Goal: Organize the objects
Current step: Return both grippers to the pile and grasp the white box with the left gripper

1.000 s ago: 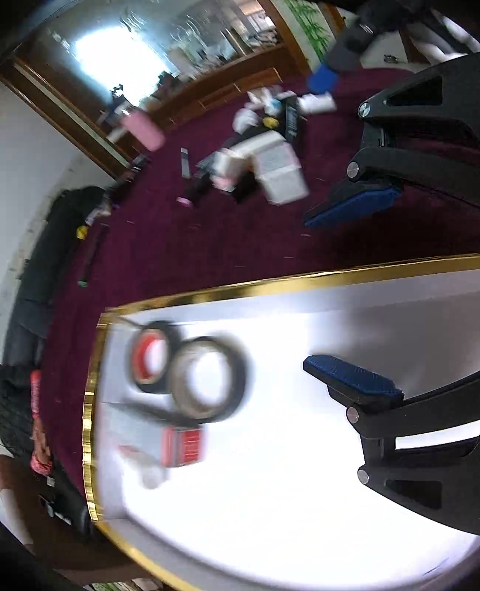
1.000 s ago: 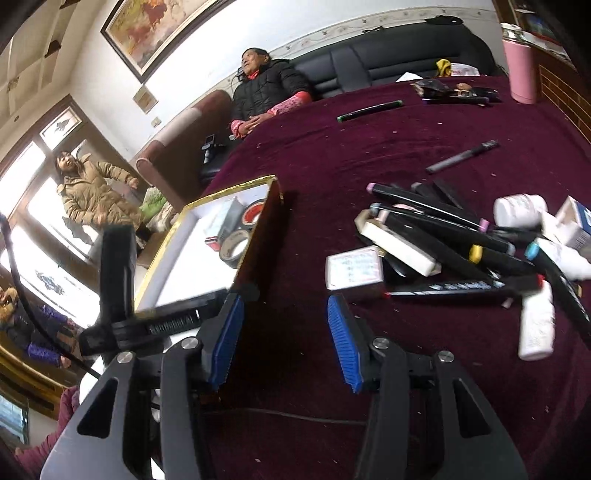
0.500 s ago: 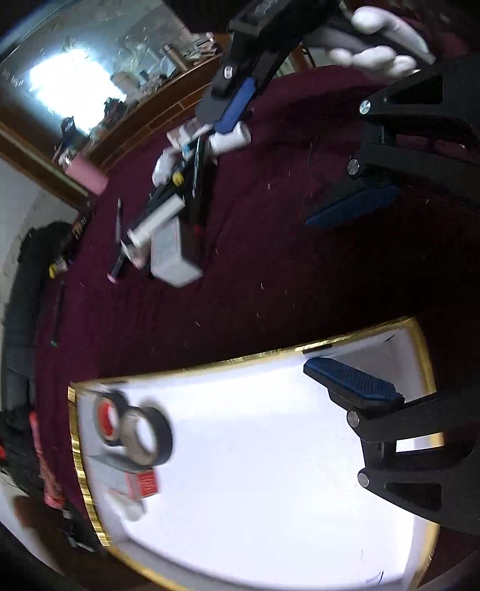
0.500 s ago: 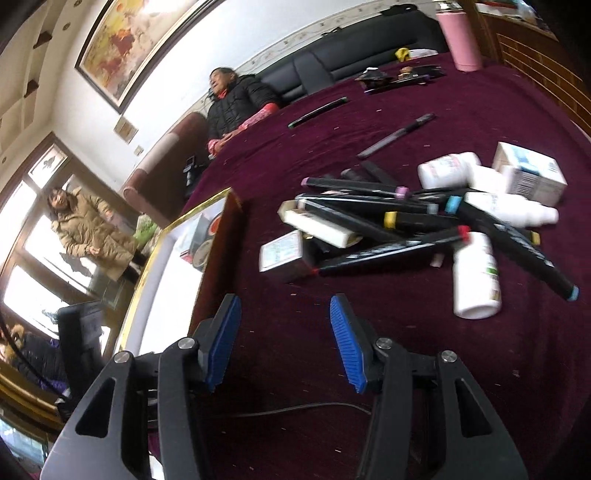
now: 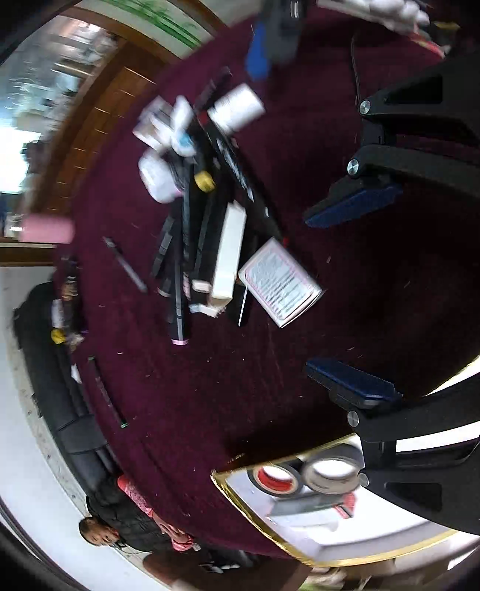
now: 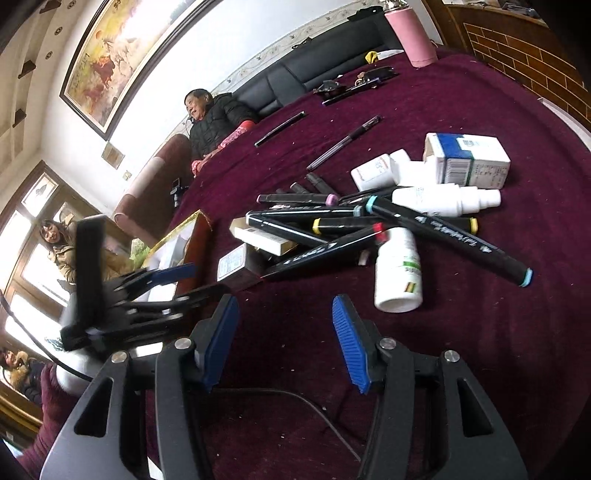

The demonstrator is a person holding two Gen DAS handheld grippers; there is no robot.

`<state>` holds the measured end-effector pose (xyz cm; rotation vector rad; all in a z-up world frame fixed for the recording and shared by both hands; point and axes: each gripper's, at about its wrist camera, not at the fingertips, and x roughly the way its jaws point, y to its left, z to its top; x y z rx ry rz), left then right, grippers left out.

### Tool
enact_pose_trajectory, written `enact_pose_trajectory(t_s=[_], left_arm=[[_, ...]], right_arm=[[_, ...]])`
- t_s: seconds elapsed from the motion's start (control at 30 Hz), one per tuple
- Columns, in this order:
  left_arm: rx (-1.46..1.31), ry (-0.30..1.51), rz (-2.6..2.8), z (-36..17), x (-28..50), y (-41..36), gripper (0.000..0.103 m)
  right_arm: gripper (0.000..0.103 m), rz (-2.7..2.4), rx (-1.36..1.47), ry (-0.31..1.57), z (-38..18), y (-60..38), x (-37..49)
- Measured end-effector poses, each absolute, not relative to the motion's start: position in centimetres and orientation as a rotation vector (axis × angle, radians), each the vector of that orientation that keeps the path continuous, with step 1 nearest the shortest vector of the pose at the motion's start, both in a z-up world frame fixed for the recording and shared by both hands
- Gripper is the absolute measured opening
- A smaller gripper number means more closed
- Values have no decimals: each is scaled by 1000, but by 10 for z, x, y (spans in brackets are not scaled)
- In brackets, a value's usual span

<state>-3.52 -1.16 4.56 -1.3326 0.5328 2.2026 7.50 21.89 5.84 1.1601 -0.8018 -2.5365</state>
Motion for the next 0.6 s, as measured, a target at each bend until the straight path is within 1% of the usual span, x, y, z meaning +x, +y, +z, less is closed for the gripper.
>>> enact_pose_trajectory(t_s=[0.1,0.17,0.2,0.23,0.27,0.33,0.53,0.6], left_arm=[[-1395,538,2184,28,-52,-7,66],[-1396,524,2180,21,-56,-4,66],[-1385,510,2176,20,-56,-2,64],[-1377,499,2175,20,-54,-2,54],[-1371,483,2157,18,-53,1,46],[-1362,481,2150,18,-46,2,42],[-1318,318,2143,29,-34,-8,41],[-1307,290,2149,33,-28,-12,41]], right_arm=[[57,-2550,1159,-802,57,227,76],[58,-2554,1164,-815,54,233,75],[58,-2554,1168,-822,52,236,74],[58,-2556,1173,-829,50,239,73],[58,-2557,1175,-831,49,240,73],[58,-2560,1188,-821,48,243,71],[58,-2576,1215,-787,51,245,66],[58,-2579,1229,-776,49,245,65]])
